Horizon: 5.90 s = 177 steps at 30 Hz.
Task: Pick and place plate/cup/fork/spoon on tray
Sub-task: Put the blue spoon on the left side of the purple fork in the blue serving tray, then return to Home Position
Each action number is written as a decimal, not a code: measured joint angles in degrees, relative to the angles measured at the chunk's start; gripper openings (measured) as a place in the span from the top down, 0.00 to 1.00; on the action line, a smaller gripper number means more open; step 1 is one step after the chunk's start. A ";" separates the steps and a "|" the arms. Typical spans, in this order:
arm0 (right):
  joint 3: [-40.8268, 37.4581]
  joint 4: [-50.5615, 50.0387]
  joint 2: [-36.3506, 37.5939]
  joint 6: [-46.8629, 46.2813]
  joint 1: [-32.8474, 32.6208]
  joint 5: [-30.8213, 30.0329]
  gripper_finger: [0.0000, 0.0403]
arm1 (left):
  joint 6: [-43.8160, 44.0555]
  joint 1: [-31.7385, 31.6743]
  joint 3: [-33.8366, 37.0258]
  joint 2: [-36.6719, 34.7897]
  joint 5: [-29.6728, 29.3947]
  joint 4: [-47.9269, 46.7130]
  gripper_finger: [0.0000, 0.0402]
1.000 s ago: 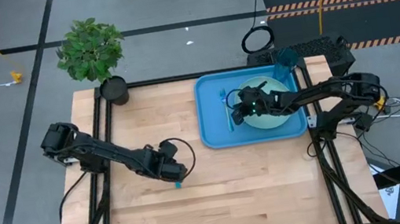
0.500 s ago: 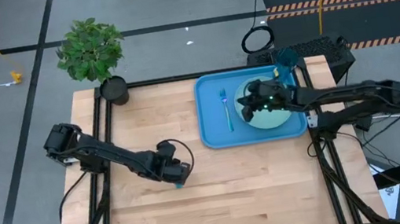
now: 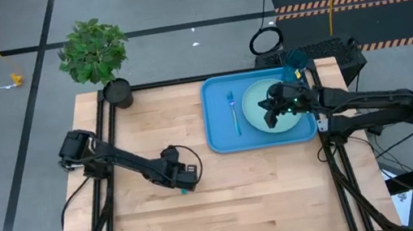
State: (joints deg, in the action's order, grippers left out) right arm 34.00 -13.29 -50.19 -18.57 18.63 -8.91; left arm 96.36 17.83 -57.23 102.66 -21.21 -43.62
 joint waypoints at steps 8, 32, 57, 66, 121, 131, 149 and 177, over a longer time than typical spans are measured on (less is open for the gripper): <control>0.00 -4.26 4.02 -0.19 -0.23 0.13 1.00 | -0.42 -0.03 -0.26 3.24 -1.46 0.33 0.82; -0.51 -4.95 4.27 3.95 -3.14 0.04 1.00 | -32.81 -11.27 -23.34 1.66 -23.31 2.54 0.98; -6.29 -1.62 22.77 10.76 -3.65 -0.21 1.00 | -39.67 -25.51 -44.58 25.76 -18.87 15.27 0.98; -6.29 -1.57 23.10 11.33 -3.65 -0.13 1.00 | -26.51 -26.23 -44.30 25.76 -12.57 4.29 0.98; -6.31 -2.94 24.67 14.66 -3.78 13.77 1.00 | -75.66 -14.85 -44.22 12.05 -13.83 5.74 0.89; -20.90 19.59 25.31 12.36 -4.91 19.69 1.00 | -91.41 -5.23 -44.24 11.29 -14.23 3.90 0.99; -31.05 29.18 27.29 15.07 -14.72 14.33 1.00 | -98.82 -11.53 -5.51 -8.30 -3.20 46.86 0.99; -31.32 20.14 39.33 18.04 -27.39 5.84 1.00 | -80.97 -10.48 17.46 -24.99 0.41 63.39 0.92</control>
State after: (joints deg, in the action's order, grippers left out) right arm 2.68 6.86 -10.87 -0.54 -8.75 -3.07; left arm 15.39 7.35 -39.77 77.67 -20.80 19.77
